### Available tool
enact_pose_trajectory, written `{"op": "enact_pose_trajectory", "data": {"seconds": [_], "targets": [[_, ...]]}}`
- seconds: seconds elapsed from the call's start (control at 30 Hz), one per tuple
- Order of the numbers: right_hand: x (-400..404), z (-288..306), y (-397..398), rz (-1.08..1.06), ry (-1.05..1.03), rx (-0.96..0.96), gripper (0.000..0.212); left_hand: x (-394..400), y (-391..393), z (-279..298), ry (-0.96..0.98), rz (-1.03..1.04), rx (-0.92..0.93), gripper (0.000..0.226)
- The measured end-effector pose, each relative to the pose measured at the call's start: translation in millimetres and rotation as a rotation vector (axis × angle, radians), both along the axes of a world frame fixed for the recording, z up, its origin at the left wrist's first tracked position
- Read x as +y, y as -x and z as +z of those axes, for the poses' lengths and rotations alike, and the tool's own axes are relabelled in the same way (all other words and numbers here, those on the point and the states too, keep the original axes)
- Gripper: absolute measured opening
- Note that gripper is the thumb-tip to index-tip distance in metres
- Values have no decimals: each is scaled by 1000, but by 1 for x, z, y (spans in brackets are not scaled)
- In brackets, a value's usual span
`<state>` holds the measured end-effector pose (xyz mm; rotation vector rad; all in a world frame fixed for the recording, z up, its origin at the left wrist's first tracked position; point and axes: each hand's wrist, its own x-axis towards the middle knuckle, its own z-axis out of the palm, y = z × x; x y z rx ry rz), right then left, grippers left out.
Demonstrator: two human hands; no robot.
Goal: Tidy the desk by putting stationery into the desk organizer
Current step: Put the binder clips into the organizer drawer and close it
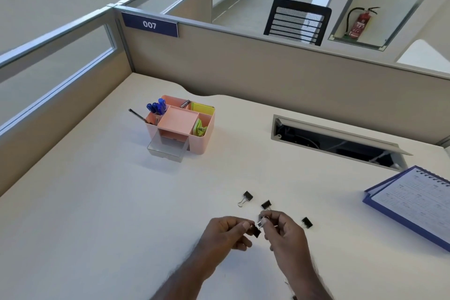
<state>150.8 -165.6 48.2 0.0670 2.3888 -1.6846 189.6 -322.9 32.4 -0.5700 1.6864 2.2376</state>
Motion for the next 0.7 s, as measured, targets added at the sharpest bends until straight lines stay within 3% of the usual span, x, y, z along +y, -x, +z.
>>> {"op": "enact_pose_trajectory", "data": {"seconds": [0.17,0.3,0.5,0.7], "targets": [[-16,12,9,-3,39,15,14,-26,16,16,23,-87,67,14],[-15,12,10,-25,55,-17,11,-59,35,22,220,30,90,11],[17,5,7,-73,4,-69,16,-161,79,11,1097,333,178,13],[37,4,7,-111,-39,-76,16,-199,104,6,1627,238,119,20]]}}
